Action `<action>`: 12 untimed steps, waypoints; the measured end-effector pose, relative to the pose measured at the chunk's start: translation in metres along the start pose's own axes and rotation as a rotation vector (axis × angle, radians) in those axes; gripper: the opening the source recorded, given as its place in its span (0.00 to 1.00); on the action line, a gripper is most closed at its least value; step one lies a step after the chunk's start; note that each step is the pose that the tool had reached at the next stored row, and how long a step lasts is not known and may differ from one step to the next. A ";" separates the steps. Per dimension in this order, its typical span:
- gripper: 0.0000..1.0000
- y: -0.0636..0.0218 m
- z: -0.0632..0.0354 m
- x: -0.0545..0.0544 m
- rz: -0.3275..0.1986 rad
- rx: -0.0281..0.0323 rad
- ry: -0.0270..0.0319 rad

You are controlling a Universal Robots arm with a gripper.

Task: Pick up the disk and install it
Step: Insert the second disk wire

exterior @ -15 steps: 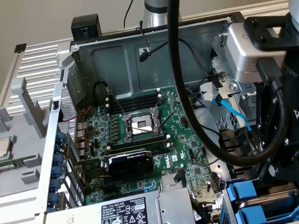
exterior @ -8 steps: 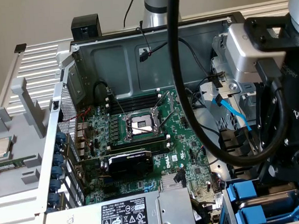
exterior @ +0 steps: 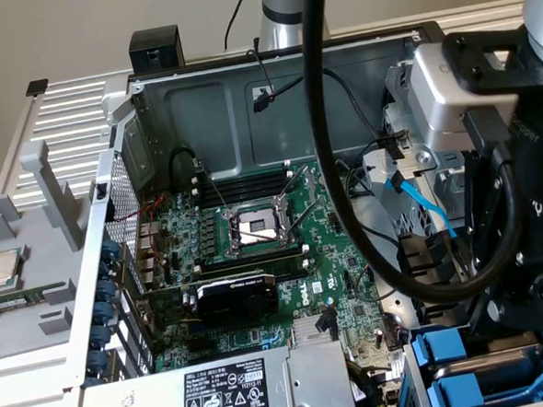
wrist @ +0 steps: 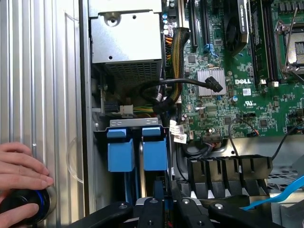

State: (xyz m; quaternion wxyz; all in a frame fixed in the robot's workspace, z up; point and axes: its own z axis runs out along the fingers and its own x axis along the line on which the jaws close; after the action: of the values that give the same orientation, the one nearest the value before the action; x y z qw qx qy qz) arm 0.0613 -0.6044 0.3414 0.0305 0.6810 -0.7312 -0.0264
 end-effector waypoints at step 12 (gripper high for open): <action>0.16 0.0010 0.0009 0.000 0.000 0.0016 -0.0001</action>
State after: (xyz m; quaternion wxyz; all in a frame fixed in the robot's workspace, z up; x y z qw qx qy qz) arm 0.0602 -0.6046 0.3406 0.0300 0.6810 -0.7312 -0.0259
